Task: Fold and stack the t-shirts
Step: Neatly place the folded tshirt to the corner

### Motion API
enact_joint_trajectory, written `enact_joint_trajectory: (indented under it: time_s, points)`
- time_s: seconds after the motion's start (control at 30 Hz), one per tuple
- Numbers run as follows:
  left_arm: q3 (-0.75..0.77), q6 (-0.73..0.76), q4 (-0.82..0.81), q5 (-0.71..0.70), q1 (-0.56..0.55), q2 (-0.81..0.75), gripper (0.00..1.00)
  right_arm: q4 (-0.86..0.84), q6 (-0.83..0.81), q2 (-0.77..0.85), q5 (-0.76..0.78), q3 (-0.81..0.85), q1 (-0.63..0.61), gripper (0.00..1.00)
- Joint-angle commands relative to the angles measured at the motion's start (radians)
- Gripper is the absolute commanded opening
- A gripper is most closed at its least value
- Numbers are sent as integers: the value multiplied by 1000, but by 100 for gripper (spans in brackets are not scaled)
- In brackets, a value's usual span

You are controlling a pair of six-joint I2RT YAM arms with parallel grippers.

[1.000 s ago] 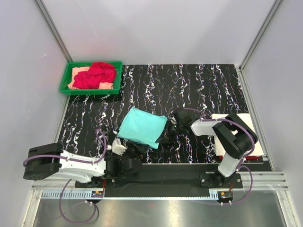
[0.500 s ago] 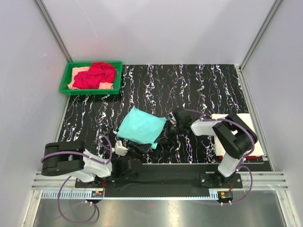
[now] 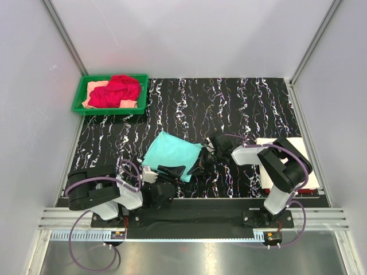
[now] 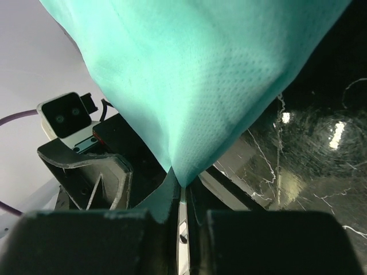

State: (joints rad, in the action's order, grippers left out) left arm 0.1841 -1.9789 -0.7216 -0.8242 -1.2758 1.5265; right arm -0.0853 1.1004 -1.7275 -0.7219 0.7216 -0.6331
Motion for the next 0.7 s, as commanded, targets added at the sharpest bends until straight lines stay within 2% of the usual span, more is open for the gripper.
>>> enact_joint_trajectory:
  time_s: [0.0, 0.07, 0.1, 0.13, 0.2, 0.23, 0.33, 0.47, 0.5, 0.67]
  points:
    - [-1, 37, -74, 66, 10, 46, 70, -25, 3, 28, -36, -1, -8, 3]
    - [-8, 54, -108, 95, 21, 63, 66, -25, -2, 22, -40, 2, -8, 8]
    - [-8, 83, -142, 111, 38, 64, 59, -27, -2, 23, -40, 1, -8, 11]
    - [-9, 90, -151, 122, 42, 66, 55, -22, -2, 26, -40, 2, -7, 23]
    - [-21, 94, -194, 131, 49, 67, 45, 24, -25, 35, -28, 16, -2, 34]
    - [-32, 101, -214, 135, 55, 66, 42, 79, -72, 54, -13, 33, 9, 46]
    - [-51, 135, -252, 181, 90, 38, 29, 209, -146, 113, 28, 35, 45, 65]
    - [-51, 163, -194, 210, 119, -43, 24, 236, -188, 173, 30, -14, 119, 76]
    - [-49, 169, -165, 215, 131, -73, 24, 230, -192, 189, 33, -25, 133, 97]
    - [-28, 190, -141, 258, 159, -126, 23, 115, -206, 135, 27, -33, 153, 100]
